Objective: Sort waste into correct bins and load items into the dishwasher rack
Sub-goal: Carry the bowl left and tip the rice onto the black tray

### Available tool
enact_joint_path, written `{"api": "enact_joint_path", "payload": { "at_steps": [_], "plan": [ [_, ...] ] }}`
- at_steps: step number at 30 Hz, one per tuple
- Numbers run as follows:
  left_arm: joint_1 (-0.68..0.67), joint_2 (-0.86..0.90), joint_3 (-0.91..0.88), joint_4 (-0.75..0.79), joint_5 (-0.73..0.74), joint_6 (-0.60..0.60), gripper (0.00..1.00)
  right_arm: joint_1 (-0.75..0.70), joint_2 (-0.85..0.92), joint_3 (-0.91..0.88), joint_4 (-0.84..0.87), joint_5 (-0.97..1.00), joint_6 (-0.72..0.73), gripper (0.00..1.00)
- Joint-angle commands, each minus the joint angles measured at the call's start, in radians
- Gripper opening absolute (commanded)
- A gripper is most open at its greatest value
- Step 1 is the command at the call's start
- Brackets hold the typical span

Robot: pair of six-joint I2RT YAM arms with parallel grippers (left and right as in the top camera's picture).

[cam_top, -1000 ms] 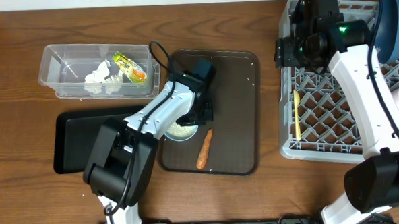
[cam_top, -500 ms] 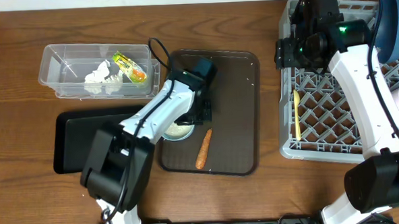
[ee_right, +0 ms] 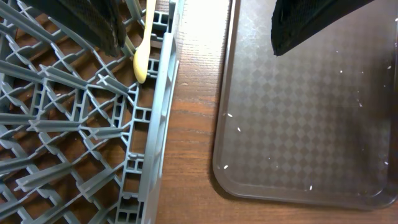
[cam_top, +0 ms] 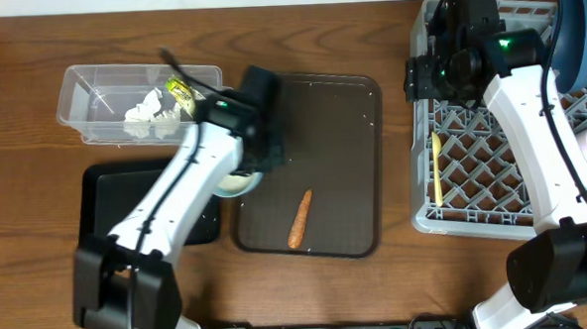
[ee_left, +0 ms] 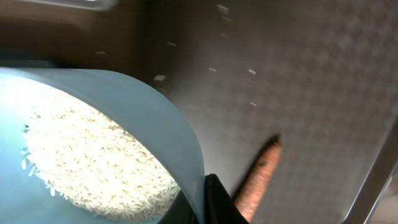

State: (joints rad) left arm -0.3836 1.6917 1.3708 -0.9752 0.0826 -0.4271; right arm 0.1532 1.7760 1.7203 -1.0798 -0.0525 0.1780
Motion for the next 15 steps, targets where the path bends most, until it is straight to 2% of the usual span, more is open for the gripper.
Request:
{"api": "enact_joint_path", "payload": {
  "at_steps": [1,15],
  "plan": [
    [0.1,-0.041,0.024,-0.015,0.068,0.026,0.06,0.007,0.005,-0.001,-0.001,0.004,-0.008,0.74],
    [0.58,-0.046,-0.056,-0.003,0.626,0.294,0.06,0.007,0.005,-0.001,-0.001,0.005,-0.008,0.74]
  ]
}}
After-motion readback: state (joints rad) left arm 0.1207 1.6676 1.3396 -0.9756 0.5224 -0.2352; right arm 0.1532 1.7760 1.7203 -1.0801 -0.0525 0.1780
